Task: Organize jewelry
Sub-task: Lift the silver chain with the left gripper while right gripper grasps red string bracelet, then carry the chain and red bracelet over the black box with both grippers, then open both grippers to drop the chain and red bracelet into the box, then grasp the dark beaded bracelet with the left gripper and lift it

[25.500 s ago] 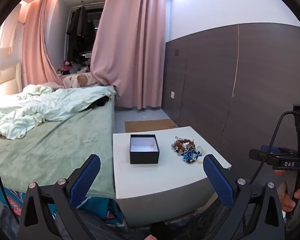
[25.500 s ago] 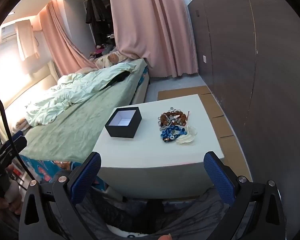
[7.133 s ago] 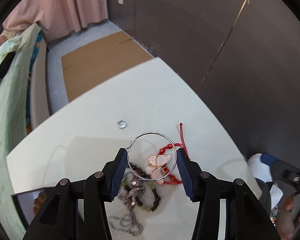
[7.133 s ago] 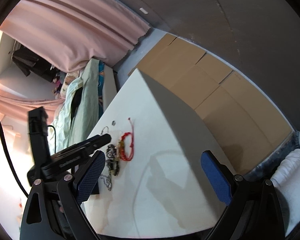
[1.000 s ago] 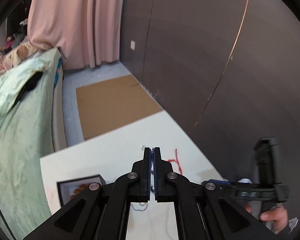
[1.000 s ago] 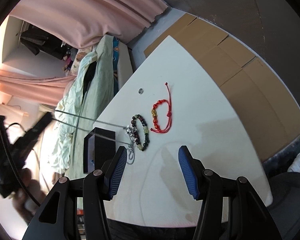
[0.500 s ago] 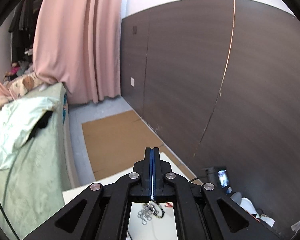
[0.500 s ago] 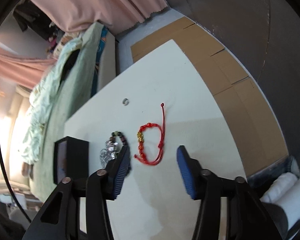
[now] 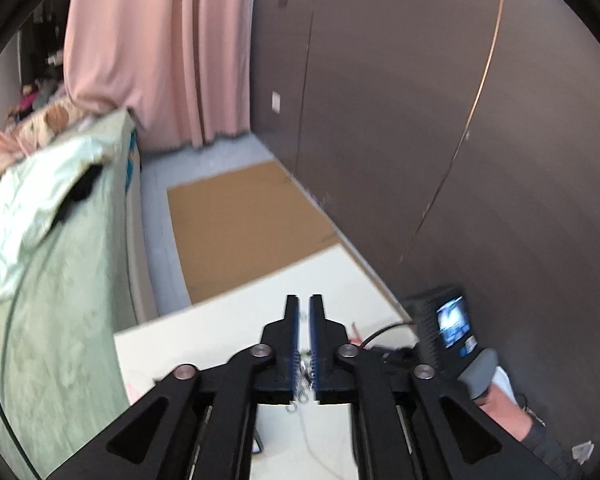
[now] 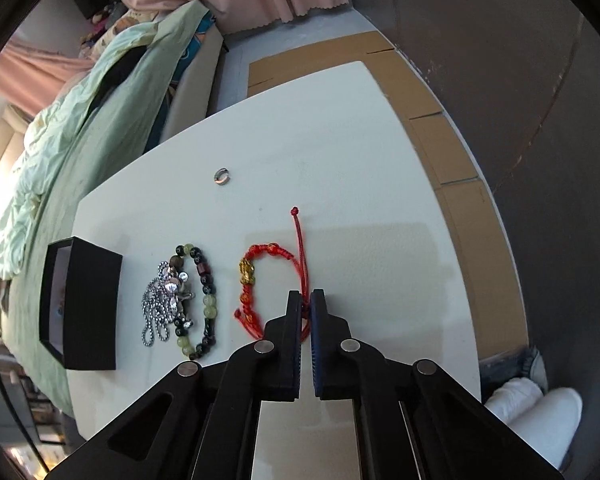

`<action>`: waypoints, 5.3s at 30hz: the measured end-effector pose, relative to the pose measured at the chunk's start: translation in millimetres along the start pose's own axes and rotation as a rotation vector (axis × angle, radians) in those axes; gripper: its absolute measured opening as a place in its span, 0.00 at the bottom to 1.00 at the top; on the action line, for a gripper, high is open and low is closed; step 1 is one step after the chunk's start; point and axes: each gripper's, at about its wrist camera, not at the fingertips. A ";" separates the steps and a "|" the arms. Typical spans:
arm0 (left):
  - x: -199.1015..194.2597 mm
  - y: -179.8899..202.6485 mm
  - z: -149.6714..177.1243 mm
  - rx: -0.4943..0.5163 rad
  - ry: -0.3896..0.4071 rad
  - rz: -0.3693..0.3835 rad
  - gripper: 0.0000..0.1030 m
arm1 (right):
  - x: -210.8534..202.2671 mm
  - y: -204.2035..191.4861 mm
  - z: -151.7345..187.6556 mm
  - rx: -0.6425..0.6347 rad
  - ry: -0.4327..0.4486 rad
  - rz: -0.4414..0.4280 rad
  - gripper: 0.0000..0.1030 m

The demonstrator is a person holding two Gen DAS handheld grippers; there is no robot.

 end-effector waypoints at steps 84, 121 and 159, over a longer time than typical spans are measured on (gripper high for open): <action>-94.6 -26.0 -12.2 -0.021 0.185 -0.106 0.18 | -114.3 -64.3 38.0 0.005 0.241 -0.398 0.05; -6.4 -134.9 68.2 -0.218 0.003 -0.051 0.19 | -80.4 -133.3 17.0 -0.064 0.167 -0.398 0.05; 58.0 -36.2 70.8 -0.122 -0.125 0.115 0.91 | -76.2 10.2 42.8 0.240 0.172 -0.343 0.68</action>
Point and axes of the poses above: each gripper's, at about its wrist camera, not at the fingertips, and x roughly the way its jaws point, y to its right, z to its underside, and after that the axes turned 4 degrees about z, right-handed
